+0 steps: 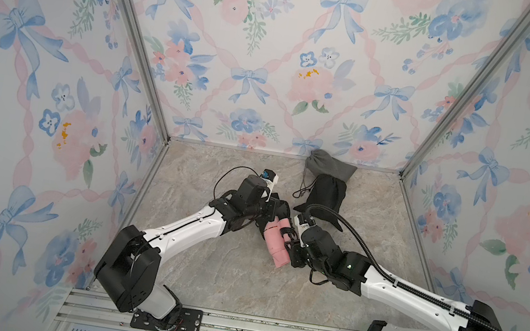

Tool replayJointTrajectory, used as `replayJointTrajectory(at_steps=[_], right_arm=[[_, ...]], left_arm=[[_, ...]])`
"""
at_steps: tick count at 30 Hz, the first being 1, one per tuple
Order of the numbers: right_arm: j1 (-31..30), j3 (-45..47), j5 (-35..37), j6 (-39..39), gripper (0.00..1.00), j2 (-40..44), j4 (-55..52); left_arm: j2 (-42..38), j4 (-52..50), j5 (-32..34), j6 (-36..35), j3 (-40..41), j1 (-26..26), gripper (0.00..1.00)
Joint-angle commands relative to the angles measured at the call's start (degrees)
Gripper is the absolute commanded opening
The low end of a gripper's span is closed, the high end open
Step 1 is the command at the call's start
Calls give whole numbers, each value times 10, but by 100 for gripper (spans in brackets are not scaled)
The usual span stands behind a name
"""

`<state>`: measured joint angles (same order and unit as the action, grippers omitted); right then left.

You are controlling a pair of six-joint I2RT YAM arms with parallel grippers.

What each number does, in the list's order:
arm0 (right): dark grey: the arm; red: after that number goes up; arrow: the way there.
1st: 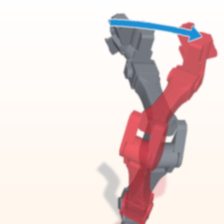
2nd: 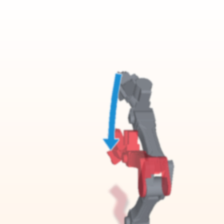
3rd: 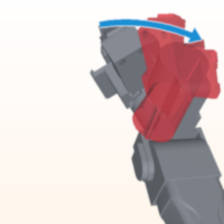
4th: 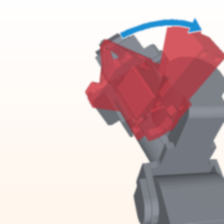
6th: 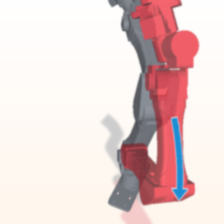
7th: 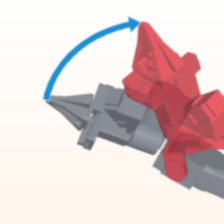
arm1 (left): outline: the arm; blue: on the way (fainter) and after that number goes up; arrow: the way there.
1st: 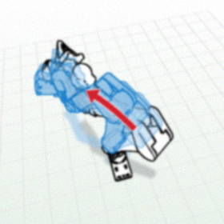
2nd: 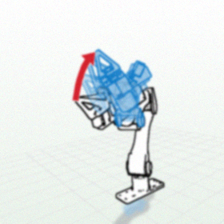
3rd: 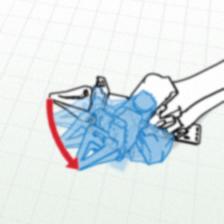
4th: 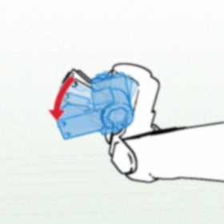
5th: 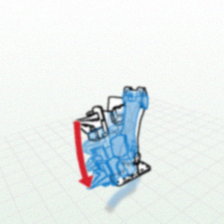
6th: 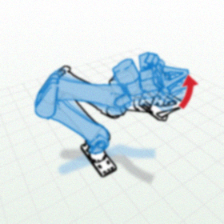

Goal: Pack away hair dryers
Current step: Place the hair dryer in the drawstring bag.

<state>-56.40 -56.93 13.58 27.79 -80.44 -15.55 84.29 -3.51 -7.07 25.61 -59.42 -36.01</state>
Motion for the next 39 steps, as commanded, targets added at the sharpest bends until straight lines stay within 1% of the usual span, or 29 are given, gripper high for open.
replayJointTrajectory(at_steps=[1,12,18,31,35,39], right_arm=[[-11,-30,20,-19,20,-14,4],[-19,-52,27,-40,20,-31,-6],[-17,-66,17,-47,20,-48,-3],[7,-73,-8,-44,20,-62,28],[27,-63,-34,-28,20,-59,49],[44,-54,-41,-19,20,-51,65]], left_arm=[[12,0,-12,-8,-18,-3,0],[26,1,-24,-10,-26,-9,0],[22,0,-32,-12,-29,-15,0],[3,0,-45,-8,-21,-23,0],[-3,0,-46,-7,-16,-27,0],[-18,0,-49,-6,-7,-27,0]])
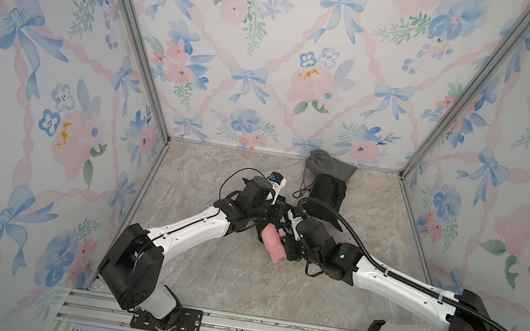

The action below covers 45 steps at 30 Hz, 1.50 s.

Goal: Pack away hair dryers
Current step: Place the hair dryer in the drawstring bag.

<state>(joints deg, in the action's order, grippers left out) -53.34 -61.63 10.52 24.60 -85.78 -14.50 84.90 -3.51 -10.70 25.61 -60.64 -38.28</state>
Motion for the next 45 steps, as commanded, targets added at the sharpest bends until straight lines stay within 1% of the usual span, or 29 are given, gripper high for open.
replayJointTrajectory(at_steps=[1,7,13,23,31,38,45], right_arm=[[20,-3,-19,18,20,4,60],[62,18,-56,46,20,20,91],[97,37,-77,77,20,31,117],[141,79,-105,170,20,39,198],[149,94,-91,204,20,43,229],[149,114,-55,231,20,54,259],[148,134,-20,271,20,56,312]], left_arm=[[-30,0,-15,-7,7,-5,0],[-66,-1,-16,-7,33,-3,0],[-99,-1,-24,-1,69,-3,0],[-108,0,-23,5,120,-9,0],[-102,0,-18,7,139,-18,0],[-91,0,-13,13,140,-38,0],[-98,2,-12,24,137,-53,0]])
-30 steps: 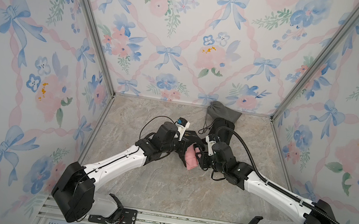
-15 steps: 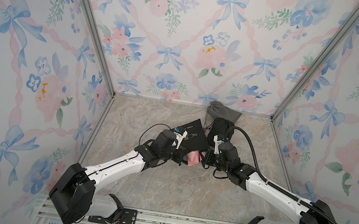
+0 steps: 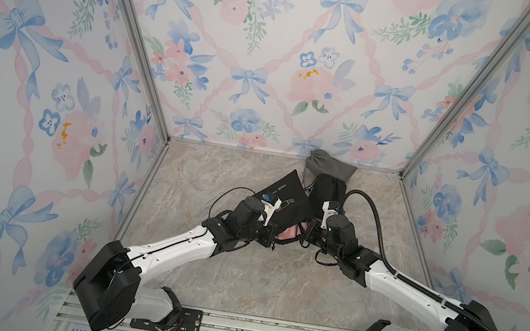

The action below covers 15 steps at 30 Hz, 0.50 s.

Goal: Pack away hair dryers
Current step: Place the hair dryer in the drawstring bag.

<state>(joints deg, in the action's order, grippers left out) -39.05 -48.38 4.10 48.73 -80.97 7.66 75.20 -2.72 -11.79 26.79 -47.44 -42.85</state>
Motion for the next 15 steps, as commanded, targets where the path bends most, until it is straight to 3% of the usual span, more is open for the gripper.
replayJointTrajectory(at_steps=[1,9,15], right_arm=[[4,3,48,36,20,5,100],[-47,-29,121,77,20,-64,160],[-78,-111,115,87,20,-180,183]], left_arm=[[-1,-6,0,14,3,-11,0],[-9,-1,3,27,-11,-18,0],[-29,-2,33,28,2,1,0]])
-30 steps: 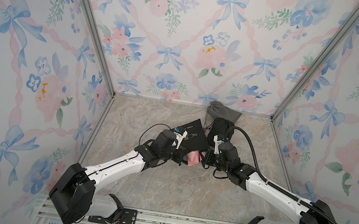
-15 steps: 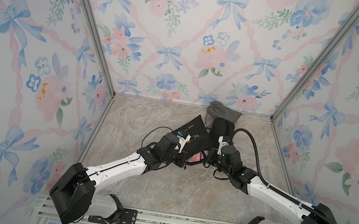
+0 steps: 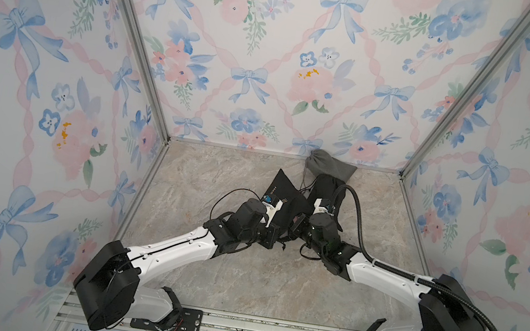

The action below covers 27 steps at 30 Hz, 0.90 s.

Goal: Pack away hair dryers
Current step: Place the hair dryer in the drawstring bag.

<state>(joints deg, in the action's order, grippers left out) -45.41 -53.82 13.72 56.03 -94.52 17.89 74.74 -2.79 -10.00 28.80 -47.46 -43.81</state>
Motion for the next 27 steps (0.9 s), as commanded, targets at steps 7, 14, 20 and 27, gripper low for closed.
replayJointTrajectory(at_steps=[7,14,20,27], right_arm=[[-25,-168,-37,31,24,-177,78],[-27,-227,-82,21,45,-232,27],[-26,-201,-134,-4,61,-215,-5],[-51,-121,-140,-77,70,-122,-33]], left_arm=[[-67,-10,30,15,37,98,0],[-73,-10,68,16,41,128,0],[-57,-10,102,25,45,141,0],[-54,-10,108,26,42,168,0]])
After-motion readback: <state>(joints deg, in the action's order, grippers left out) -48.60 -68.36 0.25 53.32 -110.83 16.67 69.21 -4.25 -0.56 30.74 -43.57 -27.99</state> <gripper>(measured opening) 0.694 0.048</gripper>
